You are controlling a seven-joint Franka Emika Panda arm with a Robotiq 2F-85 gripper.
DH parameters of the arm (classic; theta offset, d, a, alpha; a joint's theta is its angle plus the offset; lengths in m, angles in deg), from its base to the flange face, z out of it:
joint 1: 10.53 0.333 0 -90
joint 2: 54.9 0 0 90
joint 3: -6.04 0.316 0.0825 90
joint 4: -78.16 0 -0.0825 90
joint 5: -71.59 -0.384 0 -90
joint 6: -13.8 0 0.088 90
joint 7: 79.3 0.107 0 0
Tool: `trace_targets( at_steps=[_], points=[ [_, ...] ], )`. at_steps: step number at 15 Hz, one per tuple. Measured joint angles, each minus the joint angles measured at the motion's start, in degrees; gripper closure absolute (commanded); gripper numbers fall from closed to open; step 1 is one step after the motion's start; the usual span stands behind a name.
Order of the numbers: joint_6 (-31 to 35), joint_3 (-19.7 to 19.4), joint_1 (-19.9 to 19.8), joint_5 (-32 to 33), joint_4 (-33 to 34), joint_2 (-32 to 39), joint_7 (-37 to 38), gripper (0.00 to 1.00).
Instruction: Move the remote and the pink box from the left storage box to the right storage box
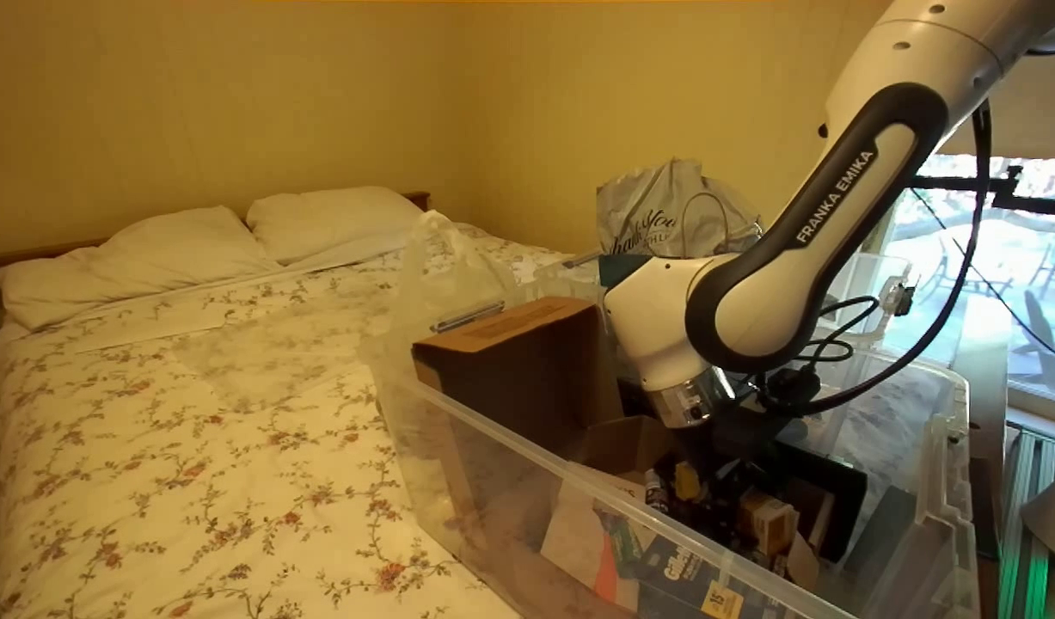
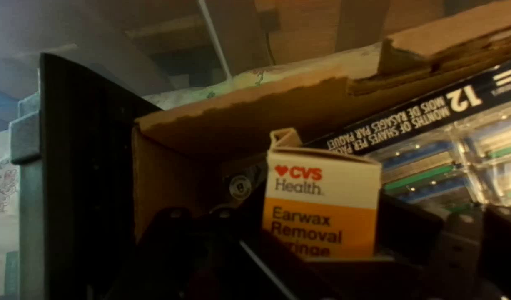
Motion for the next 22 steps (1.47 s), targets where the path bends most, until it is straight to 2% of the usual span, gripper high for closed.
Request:
trace_targets(
  at_steps=[2, 5, 8, 13, 17, 21, 22],
  points=[
    [-1.7, -0.3, 0.2, 0.0, 1.1, 0.4, 1.4, 0.79],
    [-1.9, -0.5, 1.5, 0.3, 1.3, -0.4, 6.6, 0.79],
    [-1.9, -0.5, 4.0, 2.1, 0.6, -4.1, 15.4, 0.79],
    [-4.7, 0.4, 7.6, 9.2, -0.2, -13.1, 31.5, 0.79],
    [-8.0, 1.6, 7.7, 15.3, 0.4, -19.5, 41.8, 0.79],
    [-10.8, 1.7, 5.7, 18.9, 2.4, -24.1, 48.3, 0.79],
    [-11.4, 1.7, 4.7, 18.9, 3.0, -25.2, 49.6, 0.54]
  ],
)
